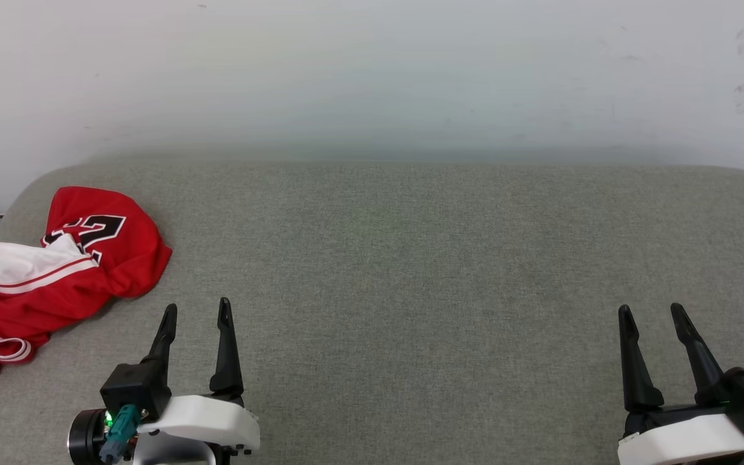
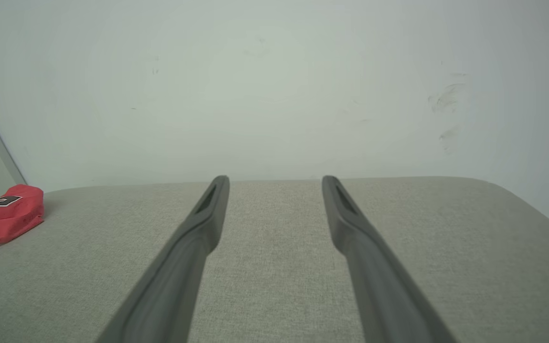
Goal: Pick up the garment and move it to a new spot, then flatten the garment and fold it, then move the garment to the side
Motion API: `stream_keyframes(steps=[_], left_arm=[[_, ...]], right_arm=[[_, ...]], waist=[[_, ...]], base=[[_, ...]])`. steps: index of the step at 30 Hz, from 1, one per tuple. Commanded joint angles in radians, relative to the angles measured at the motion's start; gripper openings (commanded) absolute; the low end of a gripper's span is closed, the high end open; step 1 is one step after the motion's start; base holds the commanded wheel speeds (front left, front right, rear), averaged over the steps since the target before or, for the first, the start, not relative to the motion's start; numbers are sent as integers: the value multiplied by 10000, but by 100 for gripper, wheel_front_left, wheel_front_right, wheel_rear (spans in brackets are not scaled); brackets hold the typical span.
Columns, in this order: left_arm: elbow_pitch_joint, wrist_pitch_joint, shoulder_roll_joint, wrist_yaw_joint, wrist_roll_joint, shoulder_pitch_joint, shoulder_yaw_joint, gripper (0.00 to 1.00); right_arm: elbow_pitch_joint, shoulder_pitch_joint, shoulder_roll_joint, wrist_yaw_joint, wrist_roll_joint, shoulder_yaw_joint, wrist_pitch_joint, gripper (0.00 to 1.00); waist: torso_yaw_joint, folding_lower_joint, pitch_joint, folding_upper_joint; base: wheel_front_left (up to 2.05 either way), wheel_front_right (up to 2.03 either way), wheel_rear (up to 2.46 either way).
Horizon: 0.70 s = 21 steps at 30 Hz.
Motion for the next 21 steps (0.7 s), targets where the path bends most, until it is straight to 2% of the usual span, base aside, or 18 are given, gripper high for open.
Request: stream_keyframes(steps=[1,21], left_arm=[[-55,-54,22,-16,141,86,6,100],[99,-427,-88,-231,1280,241,111,100]], right_arm=[[-109,16,4,-3,-176,2,-79,100],[-196,273,7,-5,-817,82,-447,100]], waist=[[0,0,-4,0],[45,0,-73,0]], base=[[0,0,0],[0,0,0]])
